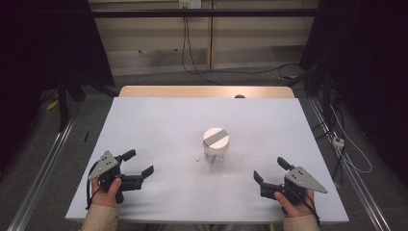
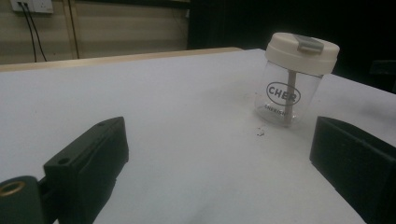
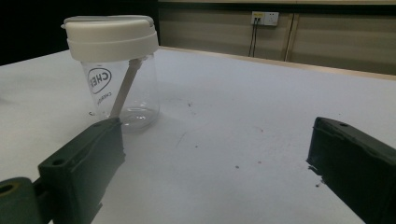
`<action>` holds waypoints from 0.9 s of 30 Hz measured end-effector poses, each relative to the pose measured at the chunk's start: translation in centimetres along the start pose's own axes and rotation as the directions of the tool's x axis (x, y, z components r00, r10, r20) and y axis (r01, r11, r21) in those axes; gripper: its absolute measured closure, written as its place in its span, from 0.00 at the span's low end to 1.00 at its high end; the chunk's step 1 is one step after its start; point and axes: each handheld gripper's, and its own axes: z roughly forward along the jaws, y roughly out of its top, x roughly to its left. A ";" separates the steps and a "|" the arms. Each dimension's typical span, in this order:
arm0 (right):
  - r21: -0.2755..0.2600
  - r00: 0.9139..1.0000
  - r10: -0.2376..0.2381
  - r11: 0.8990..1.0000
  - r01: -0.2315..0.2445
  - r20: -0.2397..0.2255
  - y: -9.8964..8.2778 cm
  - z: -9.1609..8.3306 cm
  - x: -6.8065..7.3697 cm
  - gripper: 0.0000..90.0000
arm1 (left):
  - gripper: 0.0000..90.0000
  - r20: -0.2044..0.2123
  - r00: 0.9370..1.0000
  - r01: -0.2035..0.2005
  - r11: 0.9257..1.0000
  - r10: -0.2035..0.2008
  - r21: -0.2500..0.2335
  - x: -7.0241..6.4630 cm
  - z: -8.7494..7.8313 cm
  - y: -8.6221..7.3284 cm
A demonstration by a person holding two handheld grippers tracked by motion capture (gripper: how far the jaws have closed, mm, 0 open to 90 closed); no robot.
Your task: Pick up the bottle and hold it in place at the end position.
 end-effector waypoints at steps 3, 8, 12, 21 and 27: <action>-0.001 1.000 -0.003 1.000 0.003 -0.006 0.1 0.1 0.1 0.03 | 0.05 -0.001 1.000 -0.002 1.000 0.002 0.000 0.0 0.0 0.0; -0.007 1.000 -0.006 1.000 0.006 -0.020 0.3 0.6 0.2 0.03 | 0.05 -0.002 1.000 -0.002 1.000 0.002 0.000 0.0 -0.1 0.0; -0.003 0.999 -0.008 1.000 0.007 -0.033 0.5 1.3 0.4 0.03 | 0.05 -0.004 1.000 -0.005 1.000 0.005 -0.001 0.0 -0.1 0.0; 0.004 0.997 -0.012 1.000 0.012 -0.071 1.5 3.1 1.6 0.04 | 0.05 -0.012 1.000 -0.004 1.000 0.004 -0.001 0.1 -0.3 0.0; 0.027 0.991 -0.031 0.999 0.035 -0.134 1.8 4.3 3.1 0.05 | 0.05 -0.014 1.000 -0.008 1.000 0.008 -0.005 0.0 -0.4 0.0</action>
